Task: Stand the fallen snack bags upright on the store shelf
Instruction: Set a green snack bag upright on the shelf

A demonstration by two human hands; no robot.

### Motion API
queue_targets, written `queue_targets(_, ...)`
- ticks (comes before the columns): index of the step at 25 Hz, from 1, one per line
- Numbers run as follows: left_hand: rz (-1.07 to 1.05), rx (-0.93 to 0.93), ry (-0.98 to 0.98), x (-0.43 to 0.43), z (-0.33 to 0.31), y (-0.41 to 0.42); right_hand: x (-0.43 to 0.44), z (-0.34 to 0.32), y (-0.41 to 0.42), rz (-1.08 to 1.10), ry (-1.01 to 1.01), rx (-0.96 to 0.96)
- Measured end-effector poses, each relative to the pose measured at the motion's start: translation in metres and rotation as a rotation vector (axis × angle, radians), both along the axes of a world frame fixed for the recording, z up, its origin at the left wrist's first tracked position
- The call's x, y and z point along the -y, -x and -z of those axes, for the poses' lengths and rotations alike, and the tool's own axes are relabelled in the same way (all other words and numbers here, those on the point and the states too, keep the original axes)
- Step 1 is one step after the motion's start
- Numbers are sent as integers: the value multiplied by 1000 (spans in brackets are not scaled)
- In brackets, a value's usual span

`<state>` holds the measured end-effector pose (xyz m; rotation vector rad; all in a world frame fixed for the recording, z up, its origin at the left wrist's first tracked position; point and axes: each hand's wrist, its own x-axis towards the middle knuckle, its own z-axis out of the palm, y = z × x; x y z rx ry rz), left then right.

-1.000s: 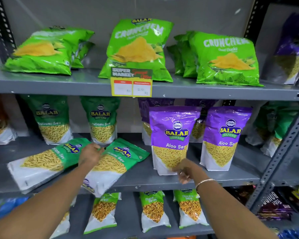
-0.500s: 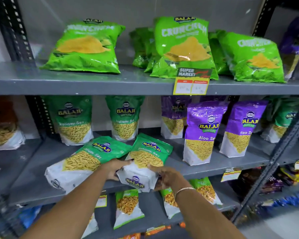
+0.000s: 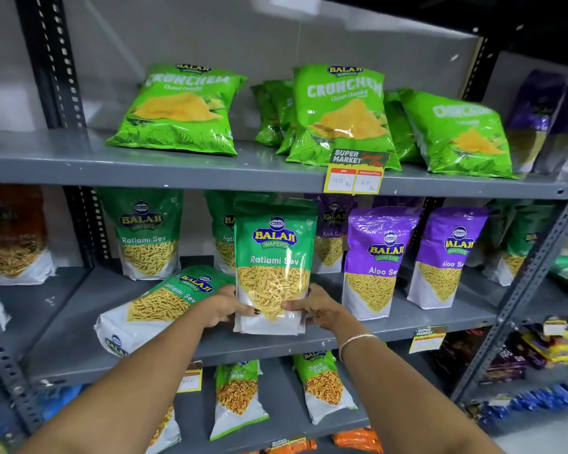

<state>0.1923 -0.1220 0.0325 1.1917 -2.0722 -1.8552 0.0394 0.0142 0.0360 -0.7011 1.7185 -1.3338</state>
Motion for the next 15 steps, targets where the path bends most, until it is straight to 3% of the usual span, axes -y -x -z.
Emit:
queue_targets(7, -159, 16, 320, -15, 5, 11, 11, 8, 9, 32, 133, -131)
queue_targets(15, -309, 21, 435, -11, 48, 36, 25, 42, 21, 152, 89, -396)
